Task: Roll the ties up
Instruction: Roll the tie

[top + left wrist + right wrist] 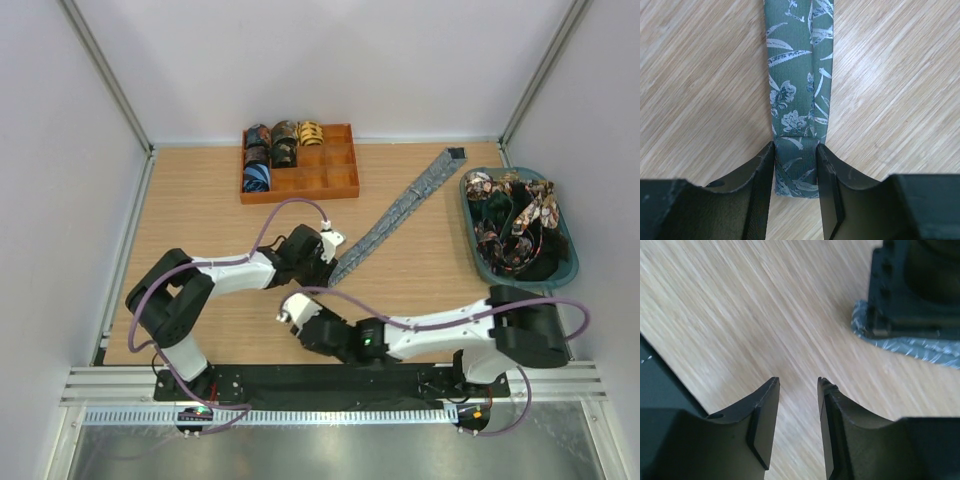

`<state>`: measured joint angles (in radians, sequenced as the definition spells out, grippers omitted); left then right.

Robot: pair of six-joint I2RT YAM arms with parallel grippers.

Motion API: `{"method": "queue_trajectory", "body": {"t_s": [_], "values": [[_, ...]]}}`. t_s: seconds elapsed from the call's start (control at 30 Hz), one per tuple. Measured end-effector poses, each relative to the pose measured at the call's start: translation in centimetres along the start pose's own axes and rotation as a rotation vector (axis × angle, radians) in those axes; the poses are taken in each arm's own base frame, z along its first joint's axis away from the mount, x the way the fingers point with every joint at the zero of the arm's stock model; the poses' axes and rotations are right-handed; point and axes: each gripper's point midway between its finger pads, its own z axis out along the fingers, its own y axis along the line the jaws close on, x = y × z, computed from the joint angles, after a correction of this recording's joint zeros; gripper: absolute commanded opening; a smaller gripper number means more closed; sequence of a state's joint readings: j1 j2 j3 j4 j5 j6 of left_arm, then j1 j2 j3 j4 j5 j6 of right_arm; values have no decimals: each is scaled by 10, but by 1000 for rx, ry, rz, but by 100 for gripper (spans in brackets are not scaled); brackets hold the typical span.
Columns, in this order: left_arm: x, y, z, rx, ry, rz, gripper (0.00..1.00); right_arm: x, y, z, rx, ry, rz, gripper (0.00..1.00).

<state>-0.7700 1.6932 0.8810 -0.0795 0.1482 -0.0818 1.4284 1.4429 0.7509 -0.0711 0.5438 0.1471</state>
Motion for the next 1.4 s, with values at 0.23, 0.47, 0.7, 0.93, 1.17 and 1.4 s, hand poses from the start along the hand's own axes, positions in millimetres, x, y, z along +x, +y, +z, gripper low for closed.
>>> {"method": "queue_trajectory", "body": {"t_s": [0.23, 0.47, 0.7, 0.93, 1.17, 1.4], "values": [[1, 0, -1, -8, 39, -26, 40, -16, 28, 35, 168, 84, -294, 48], [1, -1, 0, -15, 99, -63, 40, -11, 20, 73, 365, 243, -488, 56], [3, -2, -2, -22, 160, -95, 39, -9, -14, 85, 488, 357, -559, 58], [8, -3, -6, -28, 229, -117, 36, -5, -37, 88, 550, 415, -592, 59], [14, -5, -10, -32, 293, -133, 35, 1, -38, 88, 551, 451, -621, 52], [16, -6, -11, -32, 317, -132, 35, 7, -40, 89, 567, 486, -637, 40]]}}
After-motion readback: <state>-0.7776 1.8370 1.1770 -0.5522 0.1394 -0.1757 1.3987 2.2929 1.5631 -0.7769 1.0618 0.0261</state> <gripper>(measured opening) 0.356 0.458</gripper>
